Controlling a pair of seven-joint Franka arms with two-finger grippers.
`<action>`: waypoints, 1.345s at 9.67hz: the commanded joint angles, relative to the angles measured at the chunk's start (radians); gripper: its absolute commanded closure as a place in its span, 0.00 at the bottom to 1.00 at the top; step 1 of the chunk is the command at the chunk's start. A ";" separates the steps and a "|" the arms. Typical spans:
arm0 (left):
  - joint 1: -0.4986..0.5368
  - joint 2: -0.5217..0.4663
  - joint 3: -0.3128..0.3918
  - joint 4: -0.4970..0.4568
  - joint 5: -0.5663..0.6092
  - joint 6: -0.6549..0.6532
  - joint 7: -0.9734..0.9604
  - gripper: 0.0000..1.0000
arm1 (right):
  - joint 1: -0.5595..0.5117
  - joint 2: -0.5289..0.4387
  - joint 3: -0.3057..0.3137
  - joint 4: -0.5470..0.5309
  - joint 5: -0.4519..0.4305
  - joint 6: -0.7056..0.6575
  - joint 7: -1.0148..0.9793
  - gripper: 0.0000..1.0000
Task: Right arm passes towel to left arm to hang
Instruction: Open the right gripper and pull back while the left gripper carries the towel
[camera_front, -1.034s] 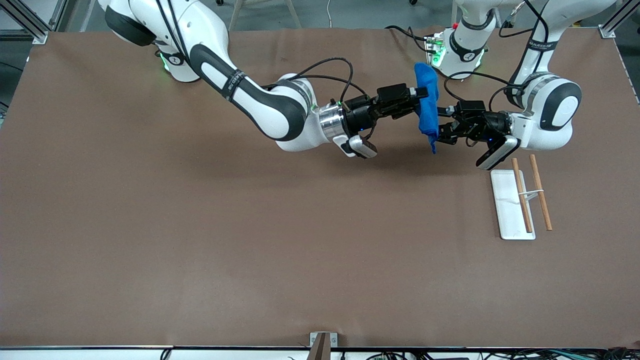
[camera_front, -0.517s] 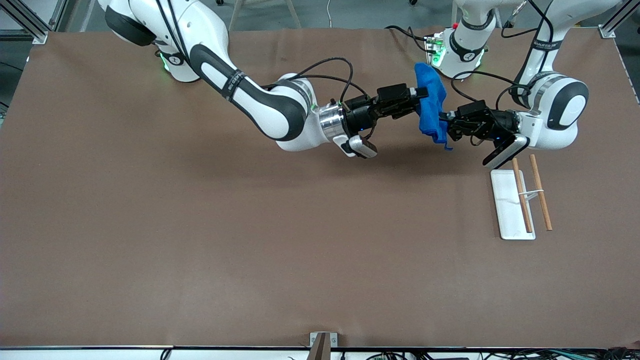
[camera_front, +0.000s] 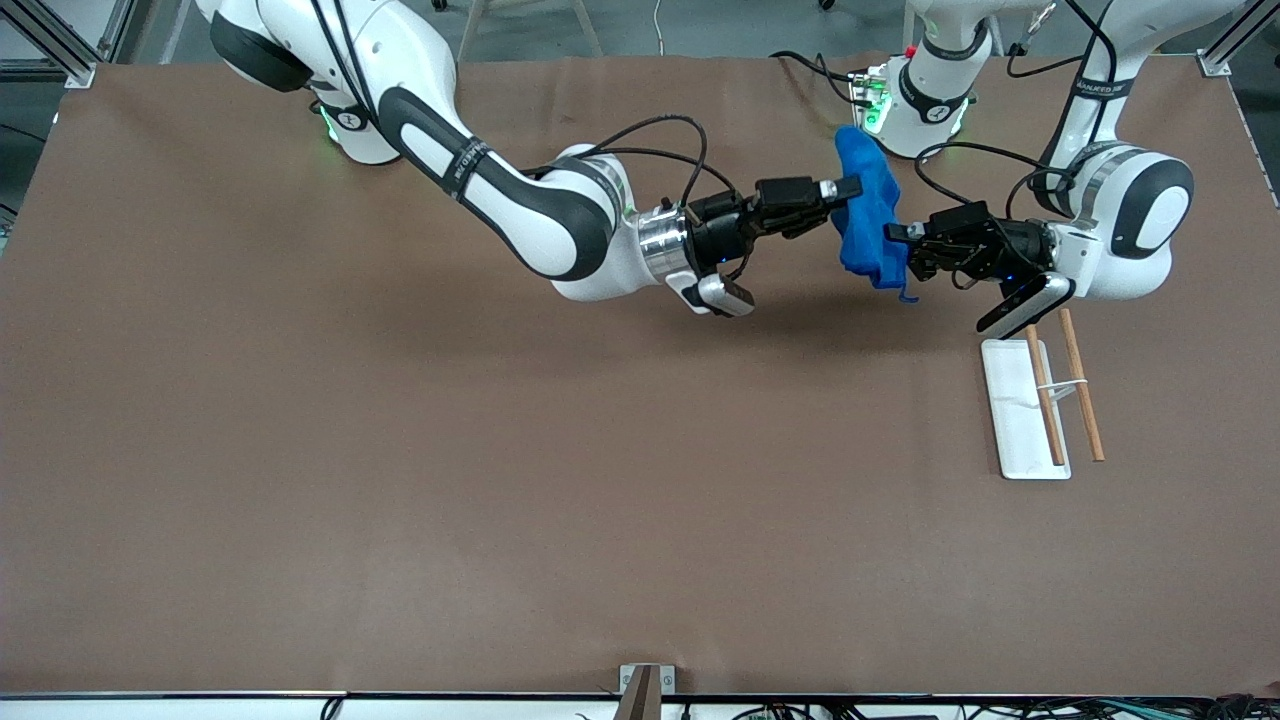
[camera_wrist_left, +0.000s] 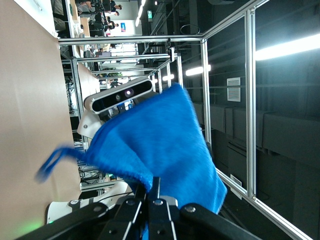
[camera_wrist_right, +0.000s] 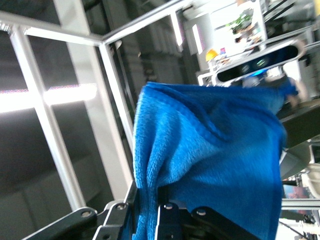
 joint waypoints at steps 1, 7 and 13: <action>-0.002 0.013 0.042 0.041 0.102 0.007 -0.049 1.00 | -0.050 -0.044 0.021 -0.015 -0.058 0.063 0.093 0.00; -0.004 0.026 0.159 0.351 0.449 0.008 -0.279 1.00 | -0.218 -0.125 -0.058 -0.024 -0.785 0.096 0.731 0.00; -0.004 0.139 0.243 0.624 0.831 0.014 -0.274 1.00 | -0.215 -0.346 -0.390 -0.183 -1.622 -0.052 0.984 0.00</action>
